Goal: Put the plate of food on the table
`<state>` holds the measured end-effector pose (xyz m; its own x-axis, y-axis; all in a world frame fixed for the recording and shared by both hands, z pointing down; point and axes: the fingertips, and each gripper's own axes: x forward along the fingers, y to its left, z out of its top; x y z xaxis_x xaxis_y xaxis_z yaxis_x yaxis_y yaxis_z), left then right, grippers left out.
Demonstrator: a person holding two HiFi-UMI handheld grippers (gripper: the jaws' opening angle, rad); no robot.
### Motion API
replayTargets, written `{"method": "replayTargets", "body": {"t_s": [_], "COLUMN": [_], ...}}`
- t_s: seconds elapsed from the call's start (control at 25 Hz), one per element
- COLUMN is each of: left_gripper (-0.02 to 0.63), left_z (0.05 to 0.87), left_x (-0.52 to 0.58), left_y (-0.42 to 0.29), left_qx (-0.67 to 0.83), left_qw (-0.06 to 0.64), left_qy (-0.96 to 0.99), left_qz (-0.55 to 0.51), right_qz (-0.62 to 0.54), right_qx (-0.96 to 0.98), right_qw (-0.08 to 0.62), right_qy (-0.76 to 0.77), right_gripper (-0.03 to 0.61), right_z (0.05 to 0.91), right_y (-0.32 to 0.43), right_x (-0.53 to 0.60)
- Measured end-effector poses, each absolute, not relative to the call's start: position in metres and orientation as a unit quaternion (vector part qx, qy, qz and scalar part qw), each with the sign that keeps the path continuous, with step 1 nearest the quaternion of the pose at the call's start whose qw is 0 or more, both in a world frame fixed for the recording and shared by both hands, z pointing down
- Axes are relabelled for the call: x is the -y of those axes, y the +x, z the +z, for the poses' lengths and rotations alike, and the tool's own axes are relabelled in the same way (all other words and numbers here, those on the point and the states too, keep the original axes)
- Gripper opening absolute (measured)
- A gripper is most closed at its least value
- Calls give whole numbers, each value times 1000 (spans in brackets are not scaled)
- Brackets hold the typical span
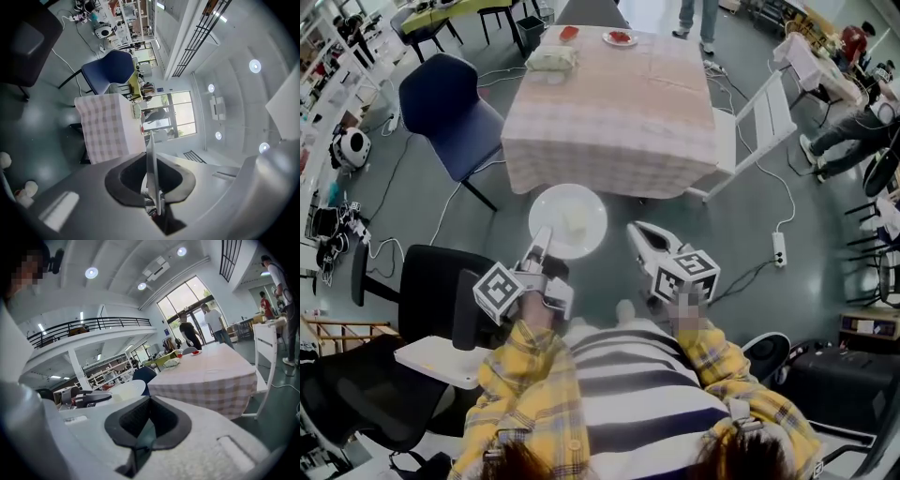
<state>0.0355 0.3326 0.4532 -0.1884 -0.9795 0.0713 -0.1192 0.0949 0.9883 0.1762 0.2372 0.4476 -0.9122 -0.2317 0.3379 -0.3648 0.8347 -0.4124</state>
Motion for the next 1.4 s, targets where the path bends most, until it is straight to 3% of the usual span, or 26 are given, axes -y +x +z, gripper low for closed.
{"method": "replayTargets", "body": {"t_s": [0.8, 1.4], "left_gripper": [18, 18], "left_z": [450, 454], "left_x": [-239, -176], "left_y": [33, -70], "left_qx": [609, 602], "left_qw": [403, 423], "left_qy": [432, 456], "left_qz": [-529, -499], "right_qz": [231, 239], "right_qx": [955, 951], "right_qw": [159, 147], "right_qy": [97, 132], "right_gripper": [-2, -2], "right_z": [458, 451], "right_y": [161, 64], "right_x": [-152, -96]}}
